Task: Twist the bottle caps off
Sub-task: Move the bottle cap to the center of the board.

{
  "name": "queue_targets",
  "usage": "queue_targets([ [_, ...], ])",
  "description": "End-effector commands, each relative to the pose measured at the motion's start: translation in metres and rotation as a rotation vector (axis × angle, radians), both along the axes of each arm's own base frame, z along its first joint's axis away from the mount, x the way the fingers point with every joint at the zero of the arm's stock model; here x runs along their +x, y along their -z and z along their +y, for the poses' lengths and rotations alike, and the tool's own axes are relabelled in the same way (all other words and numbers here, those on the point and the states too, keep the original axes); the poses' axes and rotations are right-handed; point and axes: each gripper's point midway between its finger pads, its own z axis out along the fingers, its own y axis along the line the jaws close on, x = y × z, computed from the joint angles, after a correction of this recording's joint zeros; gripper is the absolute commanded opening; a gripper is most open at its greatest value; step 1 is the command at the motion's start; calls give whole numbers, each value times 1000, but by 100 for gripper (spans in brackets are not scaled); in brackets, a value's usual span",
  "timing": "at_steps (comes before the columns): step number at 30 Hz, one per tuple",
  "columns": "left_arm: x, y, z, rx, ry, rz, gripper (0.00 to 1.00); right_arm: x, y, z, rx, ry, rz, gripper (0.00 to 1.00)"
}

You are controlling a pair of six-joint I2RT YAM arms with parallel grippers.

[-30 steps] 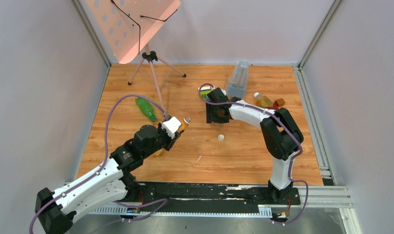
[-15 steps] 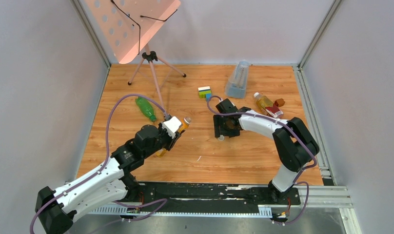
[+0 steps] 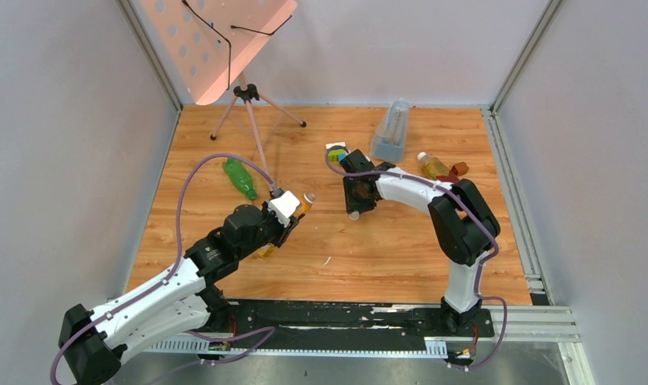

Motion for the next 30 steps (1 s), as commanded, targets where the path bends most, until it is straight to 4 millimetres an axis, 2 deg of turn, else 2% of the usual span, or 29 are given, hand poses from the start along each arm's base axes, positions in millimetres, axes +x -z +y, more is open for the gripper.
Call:
queue_targets([
  [1,3,-19,-3,-57,-7,-31,15,50,-21,19,15,-10,-117,28],
  [6,0,-20,-6,-79,3,-20,15,99,-27,31,42,1,-172,30],
  [8,0,-20,-7,-92,5,-18,15,107,-26,37,58,-12,-172,34],
  [11,-1,-21,-10,-119,12,-17,15,108,-20,40,72,-25,-153,45],
  [13,-2,-21,-13,-142,17,-18,15,103,-18,42,90,-33,-133,47],
  [16,-3,-20,-16,-169,22,-11,15,97,-24,39,105,-30,-132,53],
  [19,-2,-25,-21,-202,29,-21,16,87,-39,30,119,-19,-150,61],
  [21,-1,-26,-23,-216,36,-27,16,77,-63,30,178,-26,-174,61],
  [27,-3,-26,-35,-268,79,-31,17,29,-163,29,437,-79,-337,65],
  [30,-1,-26,-41,-290,88,-25,18,-3,-216,27,611,-125,-443,75],
])
